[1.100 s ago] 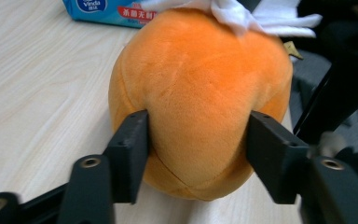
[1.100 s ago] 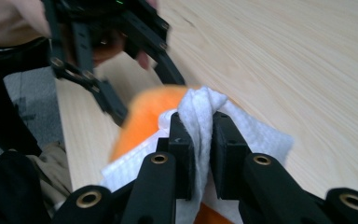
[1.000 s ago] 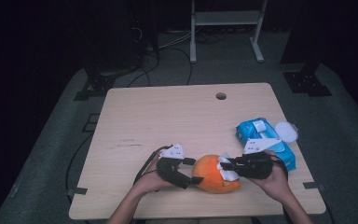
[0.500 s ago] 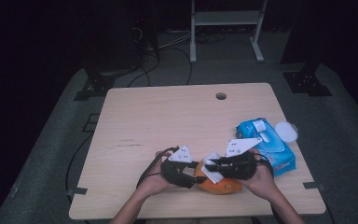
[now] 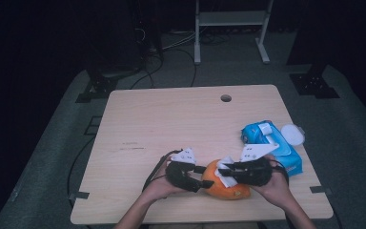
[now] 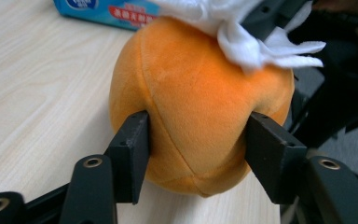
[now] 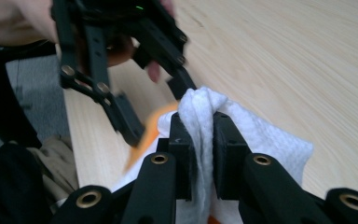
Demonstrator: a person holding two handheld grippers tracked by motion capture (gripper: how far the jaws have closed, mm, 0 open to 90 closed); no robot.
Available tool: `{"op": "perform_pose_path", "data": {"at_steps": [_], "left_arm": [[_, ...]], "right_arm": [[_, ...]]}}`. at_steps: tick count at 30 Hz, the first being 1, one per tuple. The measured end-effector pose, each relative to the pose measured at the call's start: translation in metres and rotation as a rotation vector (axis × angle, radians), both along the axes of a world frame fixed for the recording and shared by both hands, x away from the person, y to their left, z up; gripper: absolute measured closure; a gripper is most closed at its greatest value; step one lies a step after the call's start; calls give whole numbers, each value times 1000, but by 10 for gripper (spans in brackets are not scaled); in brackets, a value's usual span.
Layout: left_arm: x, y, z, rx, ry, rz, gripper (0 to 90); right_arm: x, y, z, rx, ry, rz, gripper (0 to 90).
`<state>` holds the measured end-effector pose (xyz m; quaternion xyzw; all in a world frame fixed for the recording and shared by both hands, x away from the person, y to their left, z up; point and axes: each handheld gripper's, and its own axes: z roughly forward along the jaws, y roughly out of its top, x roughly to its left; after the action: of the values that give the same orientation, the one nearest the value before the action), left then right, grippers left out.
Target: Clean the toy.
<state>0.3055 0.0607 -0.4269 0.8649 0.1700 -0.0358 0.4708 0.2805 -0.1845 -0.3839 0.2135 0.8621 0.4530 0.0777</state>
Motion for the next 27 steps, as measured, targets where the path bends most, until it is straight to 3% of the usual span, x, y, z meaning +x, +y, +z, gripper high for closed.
{"op": "perform_pose_path", "data": {"at_steps": [4,6,8,10,12,14,16,19,21,23,27], "left_arm": [[-3,-1,-1,38,-45,-31,437],[-2,1,-2,28,-35,-20,441],[0,4,-4,18,-22,-10,461],[2,5,-7,62,-23,-10,522],[2,3,-14,112,-22,-11,499],[3,1,-17,86,13,-22,462],[5,2,-11,47,8,-24,422],[4,3,2,-48,22,-6,368],[1,-1,6,-80,7,-15,337],[-3,-9,6,-65,-25,-21,329],[-3,-21,-2,26,-76,-6,370]], "right_arm": [[-7,32,1,-67,-29,64,790],[-3,34,0,-85,-36,62,790],[3,24,-1,-62,-21,33,790],[7,4,-2,-26,-5,-14,790],[7,-15,0,9,4,-56,790],[4,-35,1,64,25,-87,790],[2,-46,-3,92,37,-98,790],[1,-44,-11,113,61,-77,790],[2,-36,-12,108,63,-63,790],[4,-28,-12,96,59,-55,790],[5,-19,-14,94,59,-47,789]]}}
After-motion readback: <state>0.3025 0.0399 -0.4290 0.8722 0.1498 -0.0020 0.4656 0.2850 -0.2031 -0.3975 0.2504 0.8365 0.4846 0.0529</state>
